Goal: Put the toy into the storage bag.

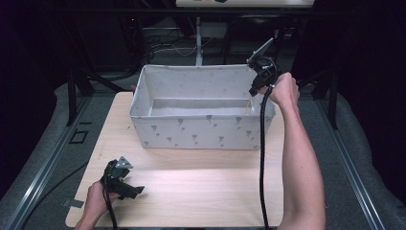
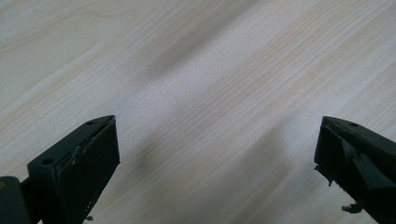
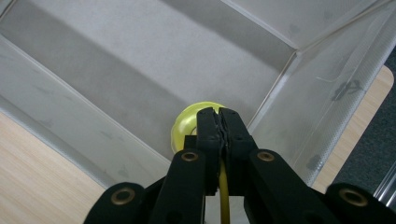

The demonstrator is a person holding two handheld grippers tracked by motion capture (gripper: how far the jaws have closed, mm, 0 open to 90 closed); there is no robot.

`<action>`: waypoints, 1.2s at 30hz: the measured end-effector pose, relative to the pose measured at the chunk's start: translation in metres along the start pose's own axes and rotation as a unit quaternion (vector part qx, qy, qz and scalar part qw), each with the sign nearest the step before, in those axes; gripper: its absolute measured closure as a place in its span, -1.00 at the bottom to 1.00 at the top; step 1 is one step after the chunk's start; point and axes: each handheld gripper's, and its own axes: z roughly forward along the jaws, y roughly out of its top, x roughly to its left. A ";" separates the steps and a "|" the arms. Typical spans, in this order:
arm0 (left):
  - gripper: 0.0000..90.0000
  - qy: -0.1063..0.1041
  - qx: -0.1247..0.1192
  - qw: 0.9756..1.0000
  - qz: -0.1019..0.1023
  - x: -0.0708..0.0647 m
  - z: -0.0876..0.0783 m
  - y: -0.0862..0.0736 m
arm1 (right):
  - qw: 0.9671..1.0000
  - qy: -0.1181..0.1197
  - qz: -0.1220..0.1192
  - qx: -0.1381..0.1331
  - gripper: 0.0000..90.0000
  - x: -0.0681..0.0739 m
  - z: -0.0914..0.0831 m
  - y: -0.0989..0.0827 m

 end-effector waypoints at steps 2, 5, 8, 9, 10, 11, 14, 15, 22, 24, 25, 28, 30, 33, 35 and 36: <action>-1.00 0.000 0.000 1.000 0.000 0.000 0.000 0.000 | 1.000 0.001 -0.003 0.002 0.96 -0.002 0.002 -0.002; -1.00 0.000 0.000 1.000 0.000 0.000 0.000 0.000 | 1.000 -0.001 -0.002 0.007 0.96 -0.002 0.005 -0.004; -1.00 0.000 0.001 1.000 0.000 0.000 0.000 0.000 | 1.000 0.000 -0.004 0.016 0.96 -0.004 0.011 -0.009; -1.00 0.000 0.001 1.000 0.000 0.000 0.000 0.000 | 1.000 0.000 -0.004 0.016 0.96 -0.004 0.011 -0.009; -1.00 0.000 0.000 1.000 0.001 0.000 0.000 0.000 | 1.000 0.001 -0.001 0.018 0.96 -0.004 0.013 -0.011; -1.00 0.000 0.000 1.000 0.001 0.000 0.000 0.000 | 1.000 0.001 -0.001 0.018 0.96 -0.004 0.013 -0.011; -1.00 0.001 0.001 1.000 0.000 -0.001 0.000 0.000 | 1.000 -0.002 -0.002 0.027 0.96 -0.005 0.018 -0.015; -1.00 0.001 0.001 1.000 0.000 -0.001 0.000 0.000 | 1.000 -0.002 -0.002 0.027 0.96 -0.005 0.018 -0.015; -1.00 -0.002 0.002 1.000 0.001 0.000 0.000 0.000 | 0.999 -0.018 -0.002 0.034 0.96 -0.005 0.020 -0.019; -1.00 0.000 0.001 1.000 0.000 -0.001 0.000 0.000 | 0.999 -0.028 -0.002 0.039 0.96 -0.006 0.019 -0.019; -1.00 0.000 0.001 1.000 0.000 -0.001 0.000 0.000 | 0.999 -0.028 -0.002 0.039 0.96 -0.006 0.019 -0.019; -1.00 0.001 0.001 1.000 0.001 0.000 0.000 0.000 | 0.999 -0.031 0.005 0.036 0.96 -0.008 0.019 -0.021; -1.00 0.001 0.000 1.000 0.001 0.000 0.000 0.000 | 0.999 -0.033 0.004 0.039 0.96 -0.009 0.018 -0.022; -1.00 0.000 0.001 1.000 0.000 -0.001 0.000 0.000 | 0.999 -0.030 0.006 0.041 0.95 -0.011 0.018 -0.023; -1.00 -0.002 0.003 1.000 0.001 -0.001 0.000 0.000 | 0.999 -0.031 0.010 0.038 0.95 -0.012 0.018 -0.024; -1.00 -0.003 0.003 1.000 0.002 -0.001 0.000 0.000 | 0.999 -0.029 0.010 0.038 0.95 -0.012 0.019 -0.024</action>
